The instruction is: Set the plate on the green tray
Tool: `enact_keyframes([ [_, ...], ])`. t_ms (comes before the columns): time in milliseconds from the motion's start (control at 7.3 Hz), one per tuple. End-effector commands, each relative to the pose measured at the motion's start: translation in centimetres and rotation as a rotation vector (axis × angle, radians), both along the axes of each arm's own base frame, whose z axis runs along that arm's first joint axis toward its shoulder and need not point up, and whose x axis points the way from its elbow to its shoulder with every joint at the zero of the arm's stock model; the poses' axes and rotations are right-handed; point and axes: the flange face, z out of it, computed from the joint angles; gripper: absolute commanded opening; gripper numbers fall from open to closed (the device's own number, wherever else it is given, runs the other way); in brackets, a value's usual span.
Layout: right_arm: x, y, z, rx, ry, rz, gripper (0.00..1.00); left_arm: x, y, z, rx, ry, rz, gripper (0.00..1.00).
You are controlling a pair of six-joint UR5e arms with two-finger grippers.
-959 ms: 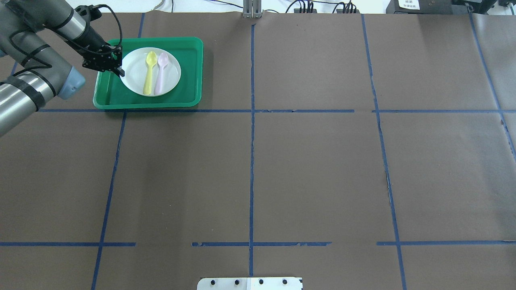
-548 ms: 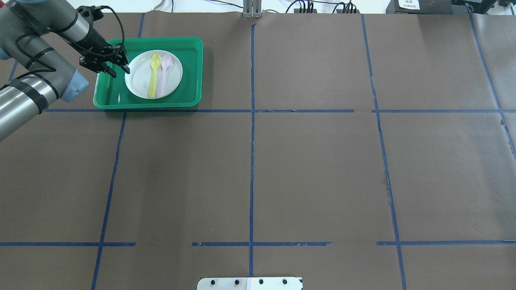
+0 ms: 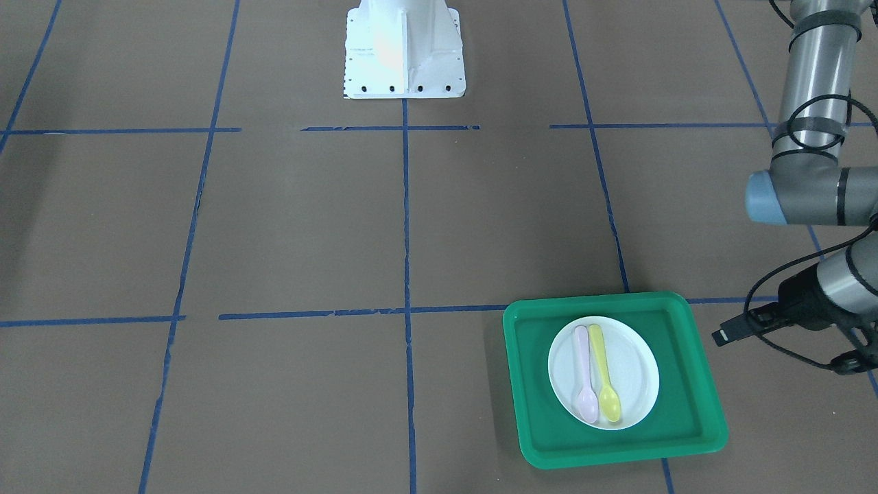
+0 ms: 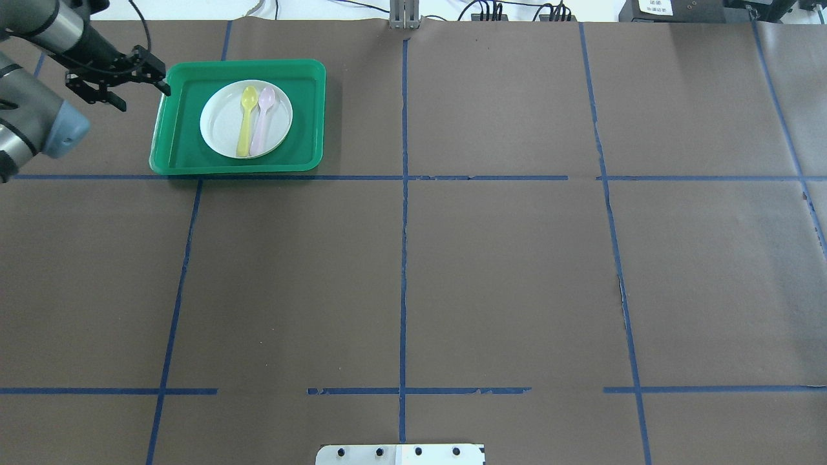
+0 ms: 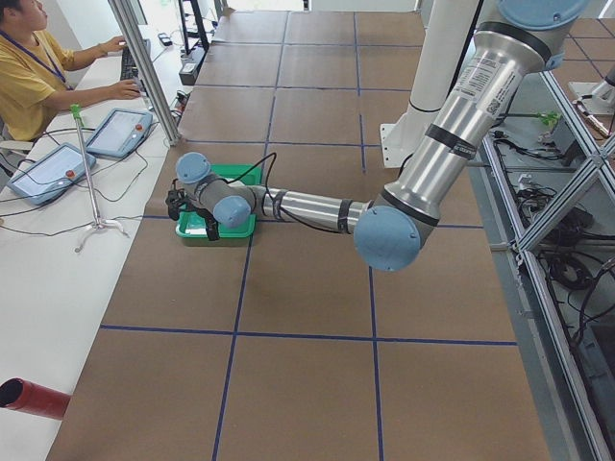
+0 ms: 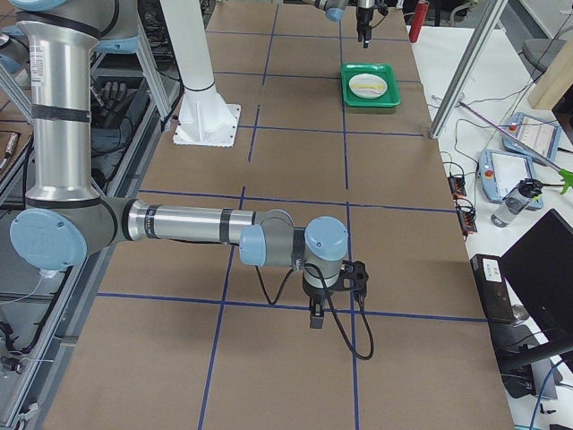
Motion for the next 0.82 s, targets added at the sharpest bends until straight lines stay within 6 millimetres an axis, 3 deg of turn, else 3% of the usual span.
enact_keyframes([
  [0, 0.0, 0.0, 0.0, 0.0, 0.001, 0.0, 1.0, -9.1, 4.5, 3.8, 0.081, -0.088, 0.075, 1.0],
  [274, 0.0, 0.0, 0.0, 0.0, 0.001, 0.0, 1.0, -18.2, 8.9, 8.4, 0.161, -0.143, 0.12, 1.0],
  [548, 0.0, 0.0, 0.0, 0.0, -0.001, 0.0, 1.0, -25.5, 16.0, 14.3, 0.222, -0.18, 0.146, 1.0],
  [685, 0.0, 0.0, 0.0, 0.0, 0.001, 0.0, 1.0, -26.6, 19.2, 17.0, 0.216, -0.183, 0.168, 1.0],
])
